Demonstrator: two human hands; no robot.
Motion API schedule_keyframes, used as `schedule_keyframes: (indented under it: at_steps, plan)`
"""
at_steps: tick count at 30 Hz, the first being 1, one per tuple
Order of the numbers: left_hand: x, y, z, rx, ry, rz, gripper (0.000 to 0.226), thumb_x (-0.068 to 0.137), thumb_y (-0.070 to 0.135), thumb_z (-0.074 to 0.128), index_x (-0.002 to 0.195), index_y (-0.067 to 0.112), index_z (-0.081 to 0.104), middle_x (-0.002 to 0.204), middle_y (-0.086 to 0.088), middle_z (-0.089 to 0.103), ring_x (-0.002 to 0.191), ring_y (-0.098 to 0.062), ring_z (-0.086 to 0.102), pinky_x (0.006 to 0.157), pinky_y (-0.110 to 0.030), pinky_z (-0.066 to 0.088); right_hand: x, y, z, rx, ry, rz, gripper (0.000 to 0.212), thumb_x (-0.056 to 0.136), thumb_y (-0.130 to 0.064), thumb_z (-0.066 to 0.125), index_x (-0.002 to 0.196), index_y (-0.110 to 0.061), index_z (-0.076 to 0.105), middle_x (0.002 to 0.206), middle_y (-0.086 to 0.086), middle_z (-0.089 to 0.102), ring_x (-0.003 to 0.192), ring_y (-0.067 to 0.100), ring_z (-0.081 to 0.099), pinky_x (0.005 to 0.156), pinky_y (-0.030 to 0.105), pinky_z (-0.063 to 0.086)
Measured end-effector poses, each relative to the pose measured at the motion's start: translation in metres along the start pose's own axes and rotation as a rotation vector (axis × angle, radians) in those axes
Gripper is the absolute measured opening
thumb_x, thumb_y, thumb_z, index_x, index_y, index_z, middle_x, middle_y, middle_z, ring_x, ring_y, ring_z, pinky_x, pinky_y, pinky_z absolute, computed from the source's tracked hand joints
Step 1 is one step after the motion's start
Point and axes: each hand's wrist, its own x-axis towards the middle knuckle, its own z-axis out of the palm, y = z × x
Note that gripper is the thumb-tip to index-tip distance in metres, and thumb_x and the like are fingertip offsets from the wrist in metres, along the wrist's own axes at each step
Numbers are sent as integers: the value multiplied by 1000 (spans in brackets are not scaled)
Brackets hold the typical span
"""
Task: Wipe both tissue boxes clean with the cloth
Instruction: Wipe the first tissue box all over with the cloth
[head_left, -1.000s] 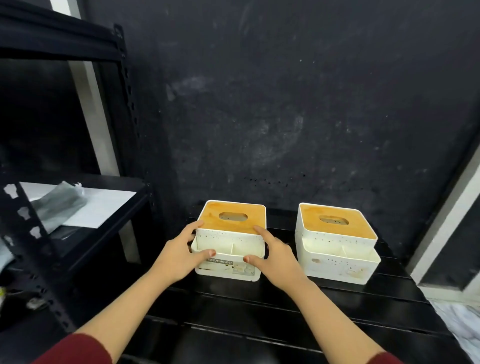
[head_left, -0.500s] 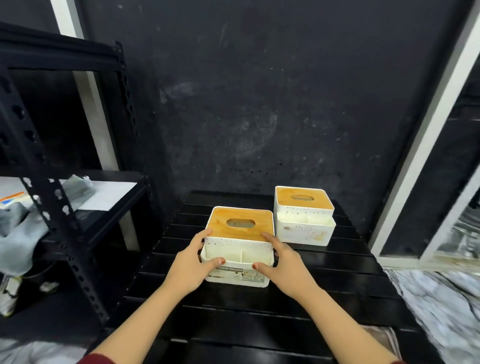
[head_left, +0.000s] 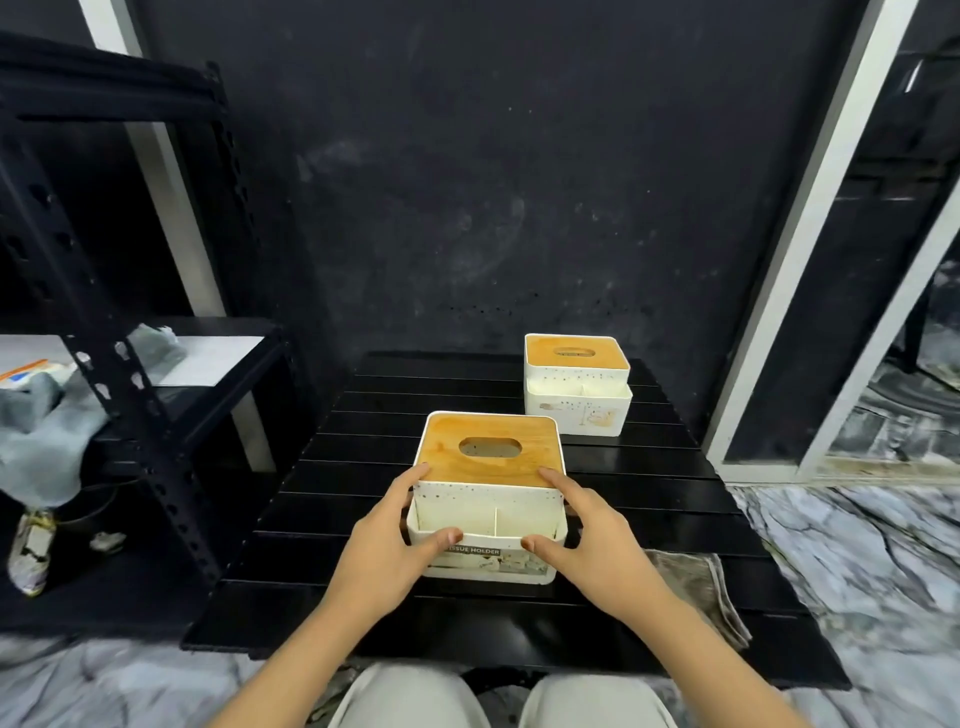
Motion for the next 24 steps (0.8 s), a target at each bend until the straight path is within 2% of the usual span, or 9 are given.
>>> schedule_keyframes:
  at_steps: [8,11,13,16,18,20,21,24]
  plan:
    - [-8,6,2,37,-1,-16,79,78,38,73,141,42,27,131,12,52,113,-10,53,92,-25,44,-6,-1,-3,-7,-18,-1,73,79,-36,69,138,-41,27,133,-10,45,125,9,39,106,31,34]
    - [-9,11,0,137,-37,-25,78,81,43,68,143,42,20,137,8,48,119,-14,50,90,-26,42,-6,2,-5,-30,-53,-26,75,80,-35,68,139,-43,23,140,-12,40,129,8,34,108,30,31]
    - [-9,17,-1,263,-28,-28,80,81,50,64,145,39,17,147,5,36,131,-18,40,98,-32,40,-8,5,-9,0,-69,-36,79,80,-33,68,139,-48,17,139,-18,35,127,4,32,108,29,29]
    - [-10,33,3,457,73,30,87,78,68,52,147,34,13,159,-1,9,144,-23,13,115,-41,21,-15,17,-18,10,-2,-13,81,81,-35,67,139,-49,13,137,-20,33,127,2,30,107,29,32]
    - [-8,46,9,551,88,125,93,71,81,29,148,33,10,159,0,7,145,-21,8,118,-41,14,-19,30,-25,-102,57,26,72,83,-39,63,141,-42,21,143,-14,34,130,8,31,104,27,34]
    - [-2,57,19,649,42,214,93,67,81,12,147,34,9,157,2,12,145,-18,8,118,-42,12,-26,43,-30,-292,87,63,63,85,-45,57,140,-38,28,145,-12,35,132,10,30,108,29,27]
    - [2,61,25,695,15,239,91,68,80,12,147,35,8,156,3,14,145,-17,8,118,-43,12,-29,49,-31,-376,81,83,60,86,-49,54,139,-39,28,145,-13,35,134,10,28,111,32,21]
    - [15,74,45,801,-47,257,79,82,74,29,148,36,7,155,4,20,145,-19,11,118,-47,11,-37,61,-31,-527,12,176,58,88,-57,43,140,-41,25,146,-16,29,137,10,19,114,41,7]
